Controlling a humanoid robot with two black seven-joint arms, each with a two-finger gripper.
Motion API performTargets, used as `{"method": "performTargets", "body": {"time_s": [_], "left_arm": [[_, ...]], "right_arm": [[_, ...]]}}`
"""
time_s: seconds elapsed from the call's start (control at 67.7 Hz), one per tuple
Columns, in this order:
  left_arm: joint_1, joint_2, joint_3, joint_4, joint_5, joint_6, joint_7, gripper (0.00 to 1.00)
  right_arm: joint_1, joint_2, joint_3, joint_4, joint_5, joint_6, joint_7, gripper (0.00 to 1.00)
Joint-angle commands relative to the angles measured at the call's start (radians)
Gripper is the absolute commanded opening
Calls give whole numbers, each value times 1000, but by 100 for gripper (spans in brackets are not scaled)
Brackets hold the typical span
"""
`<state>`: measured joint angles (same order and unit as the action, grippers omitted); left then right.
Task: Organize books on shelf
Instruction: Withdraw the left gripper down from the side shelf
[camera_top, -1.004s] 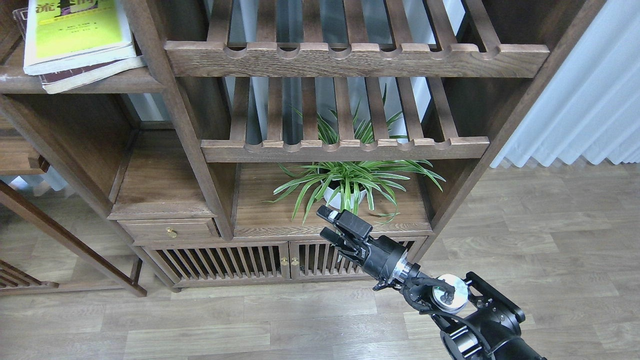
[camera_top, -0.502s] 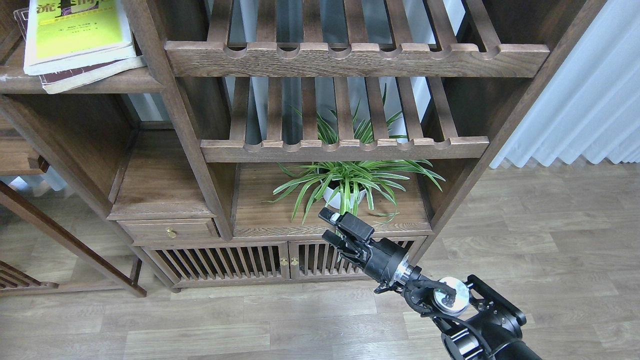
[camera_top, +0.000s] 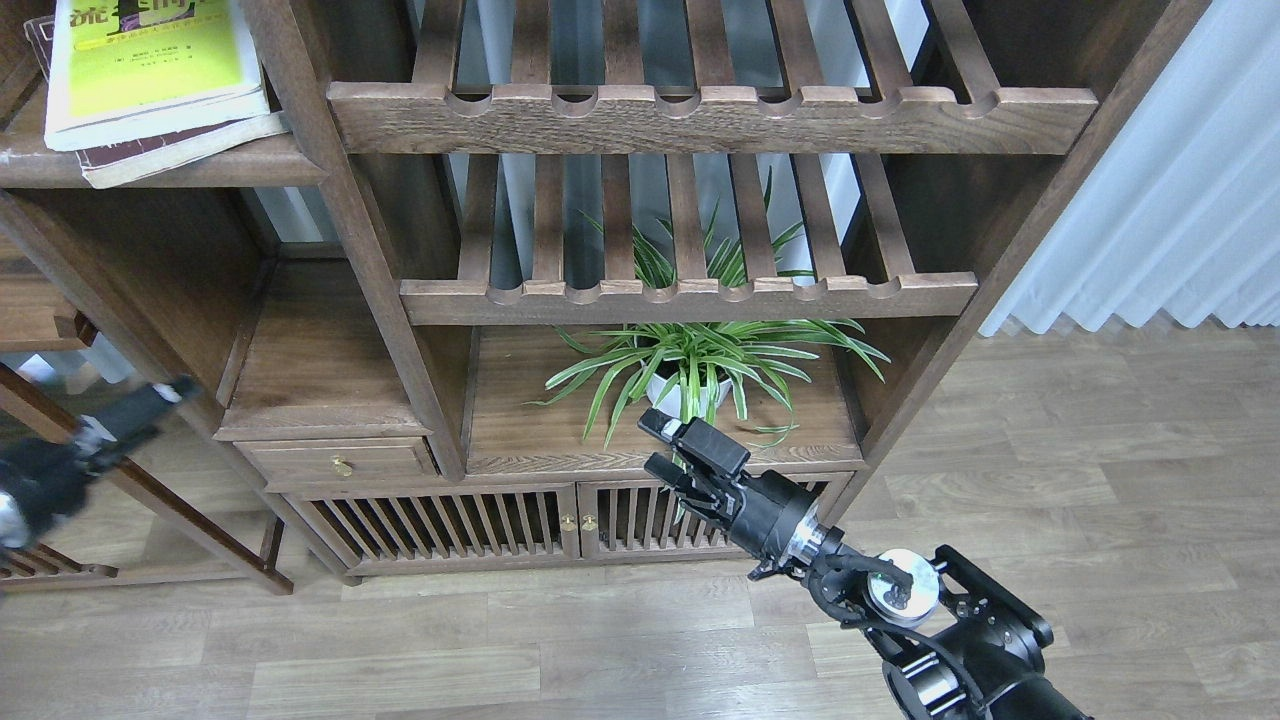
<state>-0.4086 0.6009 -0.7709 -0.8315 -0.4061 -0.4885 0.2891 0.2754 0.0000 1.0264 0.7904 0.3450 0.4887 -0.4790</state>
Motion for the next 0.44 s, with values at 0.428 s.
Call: {"method": "performTargets", "body": {"time_s": [0.428], "left_arm": [[-27, -116, -27, -15, -7, 0, -2, 99]], "right_arm": [[31, 0, 18, 102, -1, 0, 0, 99]]}}
